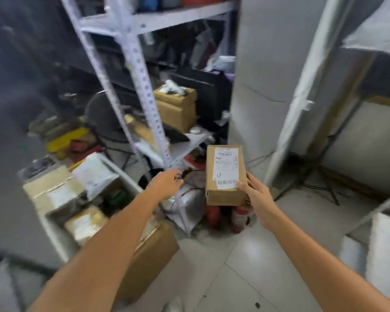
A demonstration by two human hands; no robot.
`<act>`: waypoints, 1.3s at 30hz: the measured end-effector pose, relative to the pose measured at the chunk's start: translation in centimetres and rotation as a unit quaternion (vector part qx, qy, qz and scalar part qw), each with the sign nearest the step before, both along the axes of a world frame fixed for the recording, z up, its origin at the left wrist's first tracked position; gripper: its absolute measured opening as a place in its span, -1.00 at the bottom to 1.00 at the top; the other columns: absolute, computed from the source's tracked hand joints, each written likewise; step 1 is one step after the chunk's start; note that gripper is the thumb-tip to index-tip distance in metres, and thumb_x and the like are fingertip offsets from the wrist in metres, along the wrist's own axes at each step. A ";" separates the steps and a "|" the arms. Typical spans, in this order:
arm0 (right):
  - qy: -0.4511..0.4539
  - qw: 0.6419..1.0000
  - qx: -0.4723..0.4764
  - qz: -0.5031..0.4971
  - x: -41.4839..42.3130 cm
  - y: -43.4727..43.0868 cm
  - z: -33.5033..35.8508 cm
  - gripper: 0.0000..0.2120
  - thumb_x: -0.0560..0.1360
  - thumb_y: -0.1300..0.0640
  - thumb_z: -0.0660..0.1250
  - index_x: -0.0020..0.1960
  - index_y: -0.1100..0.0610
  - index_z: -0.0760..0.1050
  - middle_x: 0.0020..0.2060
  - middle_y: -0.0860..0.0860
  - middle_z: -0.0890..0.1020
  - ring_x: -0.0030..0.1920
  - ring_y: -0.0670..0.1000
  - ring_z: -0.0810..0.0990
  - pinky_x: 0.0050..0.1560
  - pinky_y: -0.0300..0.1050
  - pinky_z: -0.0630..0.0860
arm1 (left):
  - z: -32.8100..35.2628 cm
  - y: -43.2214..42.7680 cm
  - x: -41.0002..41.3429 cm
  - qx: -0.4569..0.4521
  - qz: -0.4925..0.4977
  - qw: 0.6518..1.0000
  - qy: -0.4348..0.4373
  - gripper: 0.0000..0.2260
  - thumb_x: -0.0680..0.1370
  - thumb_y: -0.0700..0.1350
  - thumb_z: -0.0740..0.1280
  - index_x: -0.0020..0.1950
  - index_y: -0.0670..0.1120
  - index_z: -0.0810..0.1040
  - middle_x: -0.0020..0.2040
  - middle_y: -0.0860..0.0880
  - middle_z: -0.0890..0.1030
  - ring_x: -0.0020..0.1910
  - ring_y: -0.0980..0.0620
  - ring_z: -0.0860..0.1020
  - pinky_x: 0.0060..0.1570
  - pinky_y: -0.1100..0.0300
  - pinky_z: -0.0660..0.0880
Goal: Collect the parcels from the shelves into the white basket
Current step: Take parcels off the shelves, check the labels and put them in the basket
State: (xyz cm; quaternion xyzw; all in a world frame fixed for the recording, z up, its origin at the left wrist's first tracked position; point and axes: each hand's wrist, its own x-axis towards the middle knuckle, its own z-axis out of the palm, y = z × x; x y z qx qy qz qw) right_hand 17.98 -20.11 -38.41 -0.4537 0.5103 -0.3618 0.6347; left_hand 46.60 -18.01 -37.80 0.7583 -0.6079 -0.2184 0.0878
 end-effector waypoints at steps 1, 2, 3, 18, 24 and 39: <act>-0.001 1.000 0.004 0.026 1.9 0.3 0.0 -0.48 0.49 0.02 0.41 0.40 -0.23 0.36 0.07 -0.21 0.63 0.10 -0.04 0.58 0.00 0.02 0.59 | 0.0 1.9 1.8 0.007 0.031 0.999 0.001 -0.65 0.62 0.02 0.18 0.40 0.05 0.39 0.20 -0.03 0.57 -0.18 0.06 0.54 -0.17 0.16 0.51; -0.004 0.999 0.010 0.051 3.7 0.7 -0.1 -0.48 0.49 0.02 0.41 0.39 -0.24 0.37 0.05 -0.22 0.64 0.08 -0.07 0.58 -0.07 -0.03 0.59 | 0.1 3.8 3.3 0.011 0.057 0.998 0.003 -0.65 0.62 0.03 0.18 0.41 0.06 0.38 0.19 -0.01 0.58 -0.23 0.08 0.53 -0.23 0.15 0.53; -0.005 0.997 0.015 0.077 5.7 1.1 -0.2 -0.50 0.49 0.02 0.40 0.38 -0.25 0.38 0.05 -0.22 0.64 0.06 -0.09 0.59 -0.11 -0.06 0.59 | 0.2 5.7 4.9 0.012 0.084 0.996 0.006 -0.65 0.63 0.04 0.17 0.41 0.05 0.38 0.18 -0.01 0.59 -0.23 0.07 0.54 -0.24 0.13 0.55; 0.021 0.960 0.047 0.277 34.7 2.4 -5.7 -0.54 0.54 0.18 0.36 0.39 -0.11 0.41 0.10 -0.15 0.64 0.04 -0.08 0.63 -0.16 -0.07 0.63 | -7.1 17.9 28.6 0.008 0.299 0.952 0.067 -0.64 0.60 0.06 0.19 0.39 0.06 0.40 0.30 -0.04 0.52 0.22 -0.05 0.50 0.05 0.14 0.43; 0.067 0.946 0.060 0.311 43.8 -0.4 -9.7 -0.50 0.54 0.16 0.36 0.42 -0.14 0.38 0.12 -0.16 0.62 0.11 -0.03 0.60 0.07 0.08 0.60 | -12.4 16.2 35.1 0.014 0.329 0.939 0.103 -0.64 0.59 0.08 0.19 0.40 0.11 0.38 0.33 -0.01 0.50 0.25 -0.04 0.48 0.08 0.12 0.42; 0.205 0.867 0.095 0.444 57.1 -9.3 -29.4 -0.48 0.55 0.11 0.33 0.47 -0.11 0.29 0.16 -0.15 0.55 0.05 -0.19 0.52 -0.08 -0.14 0.49 | -31.8 8.3 43.6 0.092 0.416 0.896 0.125 -0.60 0.60 0.02 0.20 0.44 0.03 0.34 0.41 -0.07 0.41 0.34 -0.09 0.40 0.26 0.03 0.39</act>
